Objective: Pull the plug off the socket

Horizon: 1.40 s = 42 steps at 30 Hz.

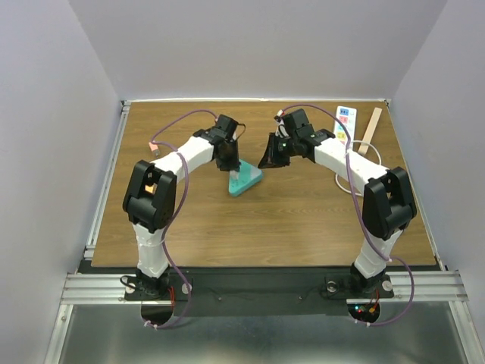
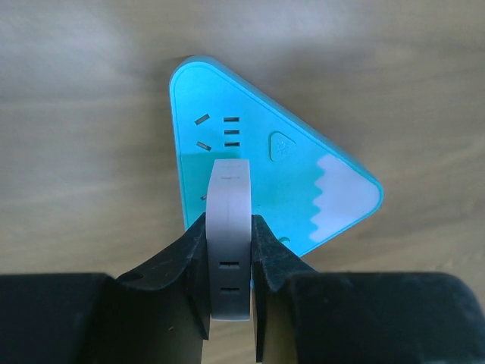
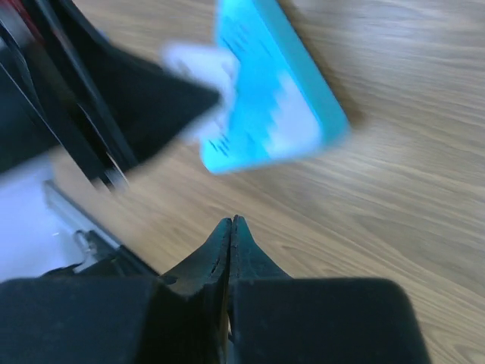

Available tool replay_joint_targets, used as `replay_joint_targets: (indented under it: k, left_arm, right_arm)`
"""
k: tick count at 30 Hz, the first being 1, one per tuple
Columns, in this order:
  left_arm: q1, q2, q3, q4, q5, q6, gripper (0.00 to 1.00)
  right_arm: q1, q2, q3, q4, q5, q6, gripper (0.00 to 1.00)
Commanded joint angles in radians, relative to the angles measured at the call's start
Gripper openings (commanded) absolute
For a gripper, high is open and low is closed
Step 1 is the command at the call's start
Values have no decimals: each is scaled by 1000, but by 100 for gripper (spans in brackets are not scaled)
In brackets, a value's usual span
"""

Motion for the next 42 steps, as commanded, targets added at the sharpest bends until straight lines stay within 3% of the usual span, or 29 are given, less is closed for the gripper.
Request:
replay_joint_targets:
  k: [1, 8, 18, 35, 42]
  left_arm:
    - [-97, -114, -124, 24, 53, -26, 0]
    - [-194, -142, -202, 88, 67, -115, 0]
    - [-214, -127, -162, 68, 56, -112, 0]
    - [-255, -128, -83, -24, 4, -78, 0]
    - [-242, -151, 83, -134, -70, -46, 0]
  right_arm:
    - [4, -27, -60, 104, -128, 60, 0]
    - [8, -46, -244, 224, -231, 114, 1]
    - [17, -61, -393, 239, -136, 126, 1]
    - [14, 39, -364, 255, 36, 181, 0]
    - [14, 71, -430, 195, 100, 167, 1]
